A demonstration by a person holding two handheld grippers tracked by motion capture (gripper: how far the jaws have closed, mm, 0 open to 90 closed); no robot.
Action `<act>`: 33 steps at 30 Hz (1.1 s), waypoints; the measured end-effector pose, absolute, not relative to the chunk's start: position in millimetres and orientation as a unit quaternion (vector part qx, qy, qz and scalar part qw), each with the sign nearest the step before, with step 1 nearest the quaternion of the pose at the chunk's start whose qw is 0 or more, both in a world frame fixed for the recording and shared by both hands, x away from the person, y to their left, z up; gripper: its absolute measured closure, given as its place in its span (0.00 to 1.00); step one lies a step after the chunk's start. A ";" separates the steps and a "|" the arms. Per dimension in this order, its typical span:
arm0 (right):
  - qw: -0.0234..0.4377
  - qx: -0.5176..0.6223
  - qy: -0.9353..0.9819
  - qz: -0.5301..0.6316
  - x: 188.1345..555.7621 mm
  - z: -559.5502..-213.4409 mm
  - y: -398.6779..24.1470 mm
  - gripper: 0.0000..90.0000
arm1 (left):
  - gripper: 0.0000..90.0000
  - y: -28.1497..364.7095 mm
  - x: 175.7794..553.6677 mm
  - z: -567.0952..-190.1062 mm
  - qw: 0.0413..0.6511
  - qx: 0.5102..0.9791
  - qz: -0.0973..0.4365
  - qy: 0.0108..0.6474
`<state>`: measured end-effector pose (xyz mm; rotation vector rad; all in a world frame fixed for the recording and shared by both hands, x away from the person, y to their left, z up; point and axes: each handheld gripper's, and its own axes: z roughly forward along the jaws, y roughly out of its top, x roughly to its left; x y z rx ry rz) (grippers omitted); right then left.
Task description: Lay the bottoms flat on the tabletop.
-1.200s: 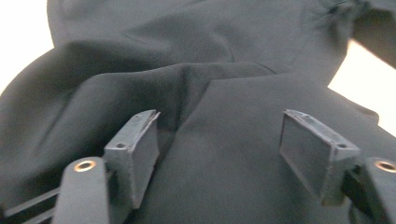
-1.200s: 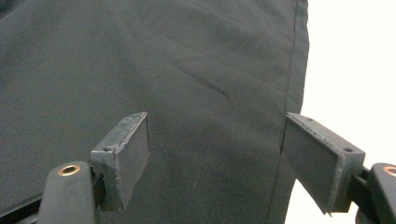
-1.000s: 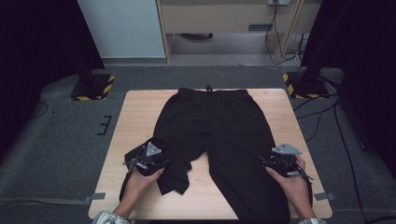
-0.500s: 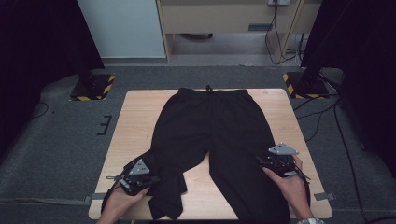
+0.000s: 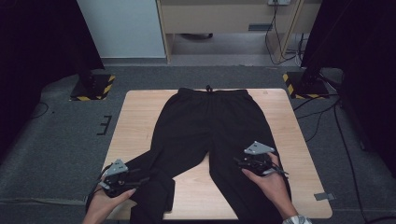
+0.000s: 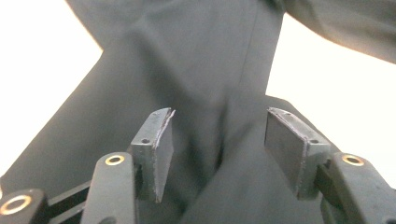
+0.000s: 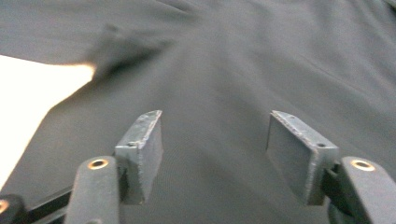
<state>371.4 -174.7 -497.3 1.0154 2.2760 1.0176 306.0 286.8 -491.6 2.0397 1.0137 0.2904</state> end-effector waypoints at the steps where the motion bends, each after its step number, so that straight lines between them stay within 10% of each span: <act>1: 0.223 0.368 0.824 0.368 371.4 -497.3 -174.7 0.41 | 0.45 286.8 306.0 -491.6 0.410 0.810 0.115 0.403; 7: 0.197 0.316 0.848 0.377 375.5 -497.6 -124.2 0.50 | 0.43 251.0 341.7 -505.3 0.336 0.816 0.168 0.439; 19: 0.141 0.257 0.871 0.395 377.2 -507.2 -50.6 0.54 | 0.96 250.4 349.8 -512.4 0.332 0.827 0.105 0.442; 33: 0.122 0.232 0.887 0.380 375.0 -517.2 -31.4 0.49 | 0.91 236.6 323.5 -497.7 0.352 0.848 0.081 0.388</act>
